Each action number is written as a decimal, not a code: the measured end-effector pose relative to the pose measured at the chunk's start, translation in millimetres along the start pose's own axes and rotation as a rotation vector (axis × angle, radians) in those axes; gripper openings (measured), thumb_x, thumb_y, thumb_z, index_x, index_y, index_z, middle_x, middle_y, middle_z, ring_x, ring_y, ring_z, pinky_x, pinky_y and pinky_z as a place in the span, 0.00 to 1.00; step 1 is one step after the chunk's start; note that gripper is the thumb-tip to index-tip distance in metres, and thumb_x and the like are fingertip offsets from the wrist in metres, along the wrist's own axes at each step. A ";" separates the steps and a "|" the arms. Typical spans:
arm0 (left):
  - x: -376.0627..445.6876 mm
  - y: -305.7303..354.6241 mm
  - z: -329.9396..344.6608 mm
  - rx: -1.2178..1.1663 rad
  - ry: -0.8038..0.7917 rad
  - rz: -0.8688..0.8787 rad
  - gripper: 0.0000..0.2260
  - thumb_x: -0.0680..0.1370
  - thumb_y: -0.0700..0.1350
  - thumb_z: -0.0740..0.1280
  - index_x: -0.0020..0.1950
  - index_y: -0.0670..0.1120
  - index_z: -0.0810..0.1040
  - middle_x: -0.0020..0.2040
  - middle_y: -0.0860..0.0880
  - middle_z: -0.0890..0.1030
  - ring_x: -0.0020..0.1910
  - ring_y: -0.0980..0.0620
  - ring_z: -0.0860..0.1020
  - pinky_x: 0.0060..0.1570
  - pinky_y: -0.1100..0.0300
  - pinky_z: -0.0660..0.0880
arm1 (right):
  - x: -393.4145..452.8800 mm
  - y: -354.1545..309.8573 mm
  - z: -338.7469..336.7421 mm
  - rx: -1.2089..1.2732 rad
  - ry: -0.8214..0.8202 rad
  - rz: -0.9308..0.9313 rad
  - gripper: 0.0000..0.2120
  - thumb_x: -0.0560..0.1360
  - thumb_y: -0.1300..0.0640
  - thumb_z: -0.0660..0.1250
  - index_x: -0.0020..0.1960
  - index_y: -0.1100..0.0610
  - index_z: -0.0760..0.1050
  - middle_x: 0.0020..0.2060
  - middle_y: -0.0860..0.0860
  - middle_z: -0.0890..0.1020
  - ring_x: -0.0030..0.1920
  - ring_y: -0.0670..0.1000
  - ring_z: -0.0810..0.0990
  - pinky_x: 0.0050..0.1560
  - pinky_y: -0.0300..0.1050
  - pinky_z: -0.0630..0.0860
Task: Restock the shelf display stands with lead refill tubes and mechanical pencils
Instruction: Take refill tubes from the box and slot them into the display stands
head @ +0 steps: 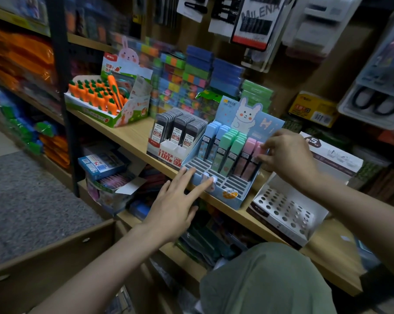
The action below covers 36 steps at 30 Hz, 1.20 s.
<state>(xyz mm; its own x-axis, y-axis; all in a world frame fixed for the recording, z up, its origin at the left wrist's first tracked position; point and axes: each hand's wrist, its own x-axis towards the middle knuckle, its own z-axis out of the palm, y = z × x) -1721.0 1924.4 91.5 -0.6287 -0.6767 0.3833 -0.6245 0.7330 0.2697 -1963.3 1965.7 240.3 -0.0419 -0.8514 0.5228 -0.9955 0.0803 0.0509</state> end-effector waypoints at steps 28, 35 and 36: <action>-331.9 -40.2 131.5 -0.457 -0.176 -1.757 0.31 0.78 0.49 0.64 0.78 0.50 0.55 0.78 0.41 0.51 0.75 0.39 0.55 0.72 0.53 0.56 | -244.9 -289.3 253.6 0.638 -1.305 -0.291 0.16 0.78 0.57 0.66 0.65 0.55 0.74 0.55 0.54 0.81 0.56 0.53 0.79 0.56 0.44 0.74; -337.4 -49.3 154.3 -0.440 -0.415 -1.742 0.37 0.79 0.50 0.63 0.79 0.51 0.40 0.78 0.40 0.34 0.78 0.39 0.41 0.74 0.53 0.50 | -295.5 -306.7 303.0 0.651 -1.360 -0.214 0.19 0.77 0.58 0.66 0.67 0.55 0.72 0.62 0.52 0.78 0.61 0.51 0.75 0.61 0.40 0.71; -335.9 -48.1 155.5 -0.426 -0.425 -1.715 0.38 0.79 0.50 0.63 0.79 0.51 0.40 0.77 0.40 0.34 0.78 0.39 0.41 0.74 0.54 0.50 | -299.4 -308.0 307.2 0.649 -1.371 -0.213 0.19 0.76 0.59 0.66 0.67 0.55 0.72 0.63 0.53 0.78 0.61 0.51 0.76 0.61 0.39 0.70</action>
<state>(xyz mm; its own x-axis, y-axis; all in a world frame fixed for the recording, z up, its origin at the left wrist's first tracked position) -1551.9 2105.6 -187.7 0.4067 -0.5372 -0.7389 -0.5304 -0.7974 0.2877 -1670.3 2036.7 -193.4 0.4203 -0.6547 -0.6282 -0.8424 -0.0242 -0.5383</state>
